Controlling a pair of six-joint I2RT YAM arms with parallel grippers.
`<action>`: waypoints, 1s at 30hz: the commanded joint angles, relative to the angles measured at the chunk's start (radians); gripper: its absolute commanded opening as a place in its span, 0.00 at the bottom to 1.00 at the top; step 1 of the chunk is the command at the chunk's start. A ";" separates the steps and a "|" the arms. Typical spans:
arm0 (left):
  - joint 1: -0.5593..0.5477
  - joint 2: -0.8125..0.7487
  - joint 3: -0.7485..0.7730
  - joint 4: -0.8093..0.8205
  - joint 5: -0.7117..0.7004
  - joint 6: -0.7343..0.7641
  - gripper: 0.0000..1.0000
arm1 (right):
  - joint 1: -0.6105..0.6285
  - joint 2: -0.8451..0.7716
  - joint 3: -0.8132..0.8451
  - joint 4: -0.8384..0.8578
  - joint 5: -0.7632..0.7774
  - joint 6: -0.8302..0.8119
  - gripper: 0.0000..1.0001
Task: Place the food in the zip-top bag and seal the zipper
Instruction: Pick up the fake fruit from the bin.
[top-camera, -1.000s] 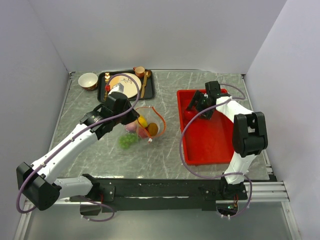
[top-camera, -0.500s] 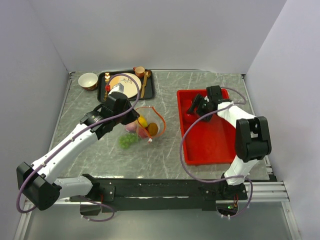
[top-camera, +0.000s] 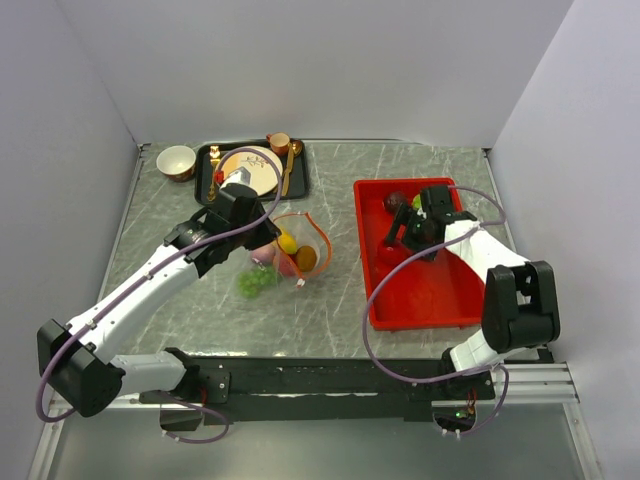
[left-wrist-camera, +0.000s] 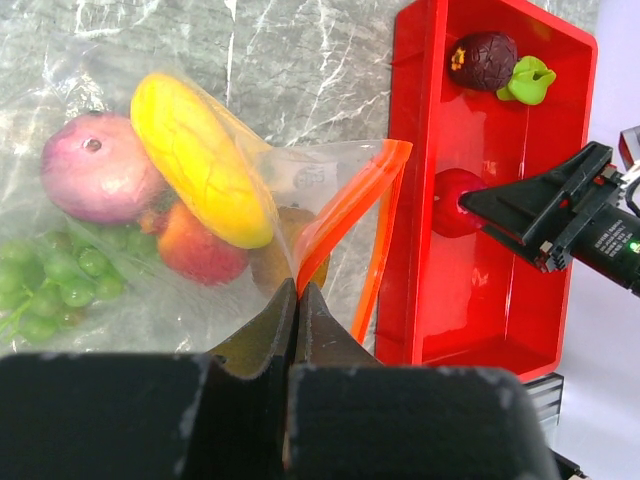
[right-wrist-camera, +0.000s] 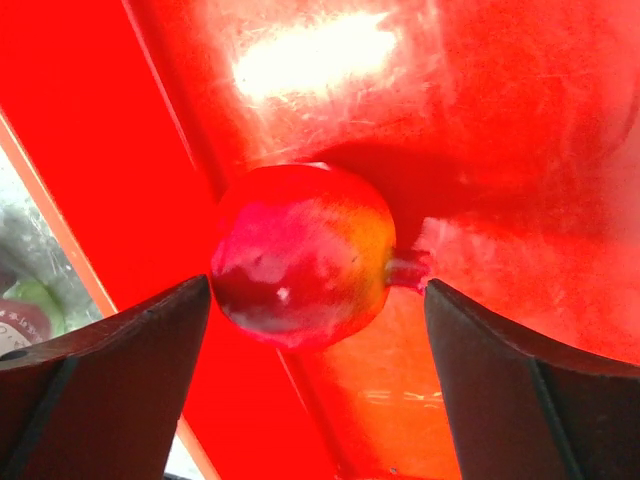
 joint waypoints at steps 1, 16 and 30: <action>-0.002 -0.006 -0.010 0.031 0.015 -0.003 0.01 | -0.006 -0.039 0.010 -0.021 0.040 -0.011 0.96; 0.000 0.002 -0.011 0.029 0.012 0.000 0.01 | -0.004 -0.011 -0.023 0.020 0.005 0.006 0.91; -0.002 0.003 -0.010 0.036 0.020 0.003 0.01 | -0.004 -0.099 -0.031 0.011 0.002 0.002 0.29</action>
